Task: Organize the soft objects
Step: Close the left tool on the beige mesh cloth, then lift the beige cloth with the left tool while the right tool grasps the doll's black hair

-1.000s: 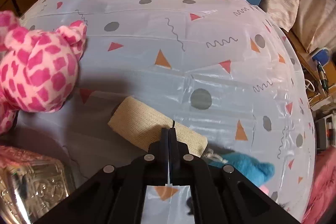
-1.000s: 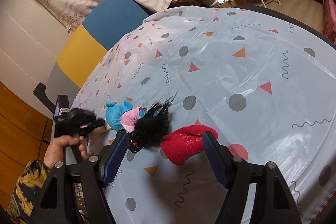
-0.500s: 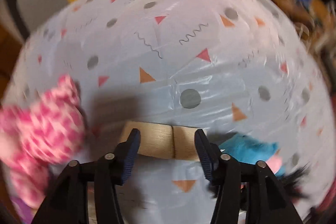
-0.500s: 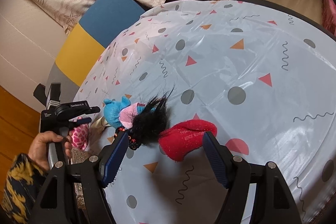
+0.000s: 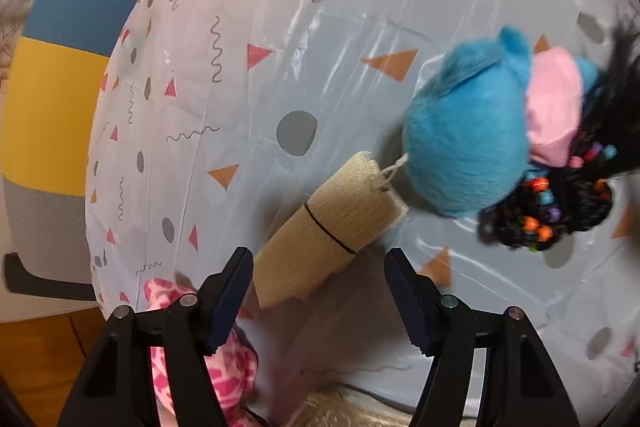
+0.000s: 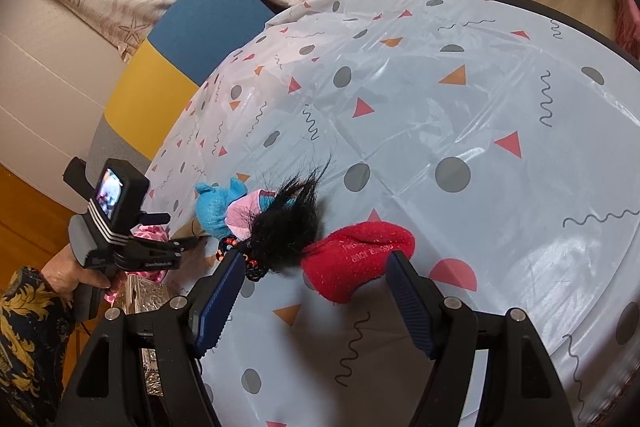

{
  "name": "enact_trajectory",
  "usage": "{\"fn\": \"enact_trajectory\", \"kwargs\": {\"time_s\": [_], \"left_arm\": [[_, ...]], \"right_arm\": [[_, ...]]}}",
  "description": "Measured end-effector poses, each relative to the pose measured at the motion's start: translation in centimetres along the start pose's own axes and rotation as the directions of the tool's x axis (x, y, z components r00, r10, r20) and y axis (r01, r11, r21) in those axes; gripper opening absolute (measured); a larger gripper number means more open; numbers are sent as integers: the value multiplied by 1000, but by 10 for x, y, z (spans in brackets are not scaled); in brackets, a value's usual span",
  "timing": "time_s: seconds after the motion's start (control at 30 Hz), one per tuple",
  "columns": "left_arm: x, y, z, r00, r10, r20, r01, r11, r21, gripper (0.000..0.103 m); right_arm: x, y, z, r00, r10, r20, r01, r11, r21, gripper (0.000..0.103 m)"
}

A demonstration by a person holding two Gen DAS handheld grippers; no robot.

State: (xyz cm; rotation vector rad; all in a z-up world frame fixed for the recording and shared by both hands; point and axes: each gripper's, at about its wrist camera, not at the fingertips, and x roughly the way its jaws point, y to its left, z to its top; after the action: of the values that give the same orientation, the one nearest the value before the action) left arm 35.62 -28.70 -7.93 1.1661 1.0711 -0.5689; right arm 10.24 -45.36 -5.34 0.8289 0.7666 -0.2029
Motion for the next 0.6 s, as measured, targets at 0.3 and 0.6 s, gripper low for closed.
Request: {"fn": "enact_trajectory", "kwargs": {"time_s": [0.3, 0.6], "left_arm": [[23, 9, 8, 995, -85, 45, 88, 993, -76, 45], [4, 16, -8, 994, -103, 27, 106, 975, -196, 19]], "right_arm": [[2, 0, 0, 1000, -7, -7, 7, 1000, -2, 74], [3, -1, 0, 1000, -9, -5, 9, 1000, -3, 74]]}}
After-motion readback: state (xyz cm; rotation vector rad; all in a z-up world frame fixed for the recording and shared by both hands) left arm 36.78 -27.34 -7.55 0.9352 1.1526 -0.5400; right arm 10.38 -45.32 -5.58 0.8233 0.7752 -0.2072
